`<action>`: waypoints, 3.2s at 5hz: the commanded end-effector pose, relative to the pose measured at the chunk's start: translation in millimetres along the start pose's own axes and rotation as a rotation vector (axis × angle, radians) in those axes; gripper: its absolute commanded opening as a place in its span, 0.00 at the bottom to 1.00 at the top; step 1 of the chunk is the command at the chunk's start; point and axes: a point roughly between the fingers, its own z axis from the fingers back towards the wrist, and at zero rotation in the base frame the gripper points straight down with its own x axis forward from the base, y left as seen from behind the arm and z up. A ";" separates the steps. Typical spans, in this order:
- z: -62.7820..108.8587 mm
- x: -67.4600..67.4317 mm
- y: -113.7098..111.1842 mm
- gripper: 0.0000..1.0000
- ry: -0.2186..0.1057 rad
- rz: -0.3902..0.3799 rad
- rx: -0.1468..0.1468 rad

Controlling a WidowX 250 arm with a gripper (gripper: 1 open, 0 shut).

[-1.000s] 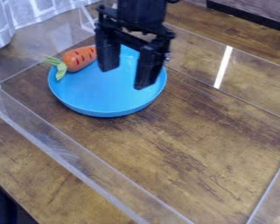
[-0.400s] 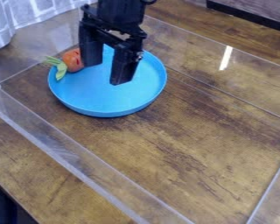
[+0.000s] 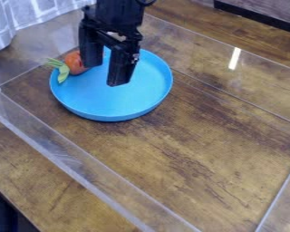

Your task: Remove the carrot from inside the blue tray and put it on the table

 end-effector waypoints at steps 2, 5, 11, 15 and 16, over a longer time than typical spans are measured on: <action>12.4 5.8 25.5 1.00 -0.056 -0.037 0.038; 7.3 11.4 55.5 1.00 -0.061 -0.078 0.066; -11.9 23.1 95.4 1.00 -0.114 -0.042 0.086; -27.7 39.7 119.7 1.00 -0.142 -0.072 0.093; -32.8 45.6 122.6 1.00 -0.145 -0.084 0.096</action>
